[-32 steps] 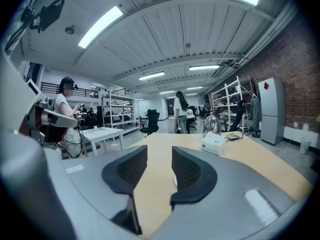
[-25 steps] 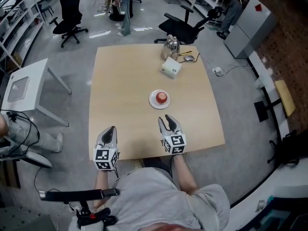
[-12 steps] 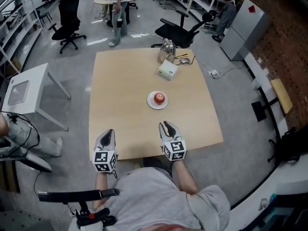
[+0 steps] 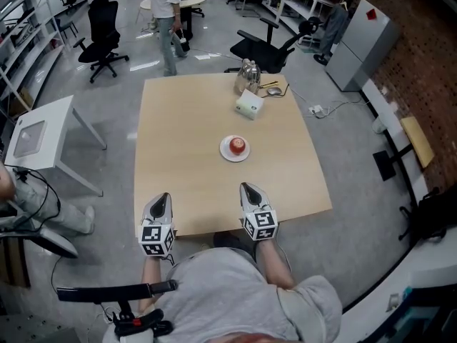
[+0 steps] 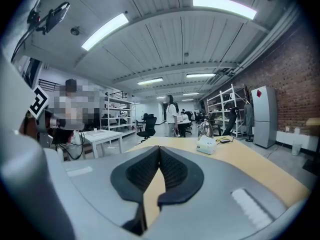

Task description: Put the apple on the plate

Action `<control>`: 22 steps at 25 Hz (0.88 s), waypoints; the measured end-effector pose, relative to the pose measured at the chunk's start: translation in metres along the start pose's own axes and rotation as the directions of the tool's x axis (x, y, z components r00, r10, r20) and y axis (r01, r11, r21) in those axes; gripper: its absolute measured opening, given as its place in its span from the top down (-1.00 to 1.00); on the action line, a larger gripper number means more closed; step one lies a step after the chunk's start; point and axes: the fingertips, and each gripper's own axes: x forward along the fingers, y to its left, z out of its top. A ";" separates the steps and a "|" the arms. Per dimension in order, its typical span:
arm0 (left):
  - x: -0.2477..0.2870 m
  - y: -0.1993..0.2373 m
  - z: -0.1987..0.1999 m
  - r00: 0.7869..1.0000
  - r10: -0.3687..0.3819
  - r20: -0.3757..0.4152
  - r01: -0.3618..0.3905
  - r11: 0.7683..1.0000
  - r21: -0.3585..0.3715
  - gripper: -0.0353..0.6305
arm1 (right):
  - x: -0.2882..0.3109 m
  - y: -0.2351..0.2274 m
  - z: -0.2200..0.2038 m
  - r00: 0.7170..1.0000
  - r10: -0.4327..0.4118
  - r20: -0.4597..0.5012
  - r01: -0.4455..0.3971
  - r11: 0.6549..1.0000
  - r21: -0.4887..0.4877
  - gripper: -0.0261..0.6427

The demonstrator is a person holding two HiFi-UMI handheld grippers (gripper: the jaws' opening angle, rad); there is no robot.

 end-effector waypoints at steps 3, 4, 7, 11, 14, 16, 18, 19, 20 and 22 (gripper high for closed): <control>-0.002 0.000 -0.001 1.000 -0.001 0.002 0.001 1.000 0.000 0.83 | -0.002 0.001 -0.001 1.000 0.002 0.000 -0.002 1.000 0.004 0.90; 0.000 0.000 -0.001 1.000 -0.002 0.004 0.002 1.000 0.001 0.83 | 0.000 0.001 -0.002 1.000 0.003 0.001 -0.003 1.000 0.006 0.90; 0.009 0.003 -0.003 1.000 -0.007 0.008 0.007 1.000 0.001 0.83 | 0.007 -0.002 -0.004 1.000 0.001 0.003 -0.001 1.000 0.007 0.90; 0.006 0.002 -0.001 1.000 -0.008 0.010 0.008 1.000 0.002 0.83 | 0.004 -0.001 -0.004 1.000 -0.001 -0.004 0.001 1.000 0.002 0.90; -0.001 0.000 0.003 1.000 -0.009 0.009 0.009 1.000 0.003 0.83 | -0.002 0.003 -0.002 1.000 0.001 -0.011 -0.001 1.000 0.000 0.90; 0.000 0.000 0.003 1.000 -0.010 0.009 0.010 1.000 0.004 0.83 | -0.001 0.004 -0.003 1.000 0.001 -0.011 -0.001 1.000 -0.002 0.90; 0.000 0.001 0.002 1.000 -0.009 0.011 0.009 1.000 0.005 0.83 | 0.000 0.005 -0.003 1.000 0.003 -0.008 -0.003 1.000 0.001 0.91; 0.000 0.001 0.002 1.000 -0.009 0.011 0.009 1.000 0.005 0.83 | 0.000 0.005 -0.003 1.000 0.004 -0.007 -0.004 1.000 0.002 0.91; 0.000 0.001 0.001 1.000 -0.008 0.012 0.008 1.000 0.004 0.83 | 0.000 0.005 -0.003 1.000 0.004 -0.006 -0.004 1.000 0.002 0.91; 0.000 0.001 0.000 1.000 -0.008 0.011 0.008 1.000 0.003 0.83 | 0.000 0.005 -0.004 1.000 0.005 -0.007 -0.005 1.000 0.002 0.90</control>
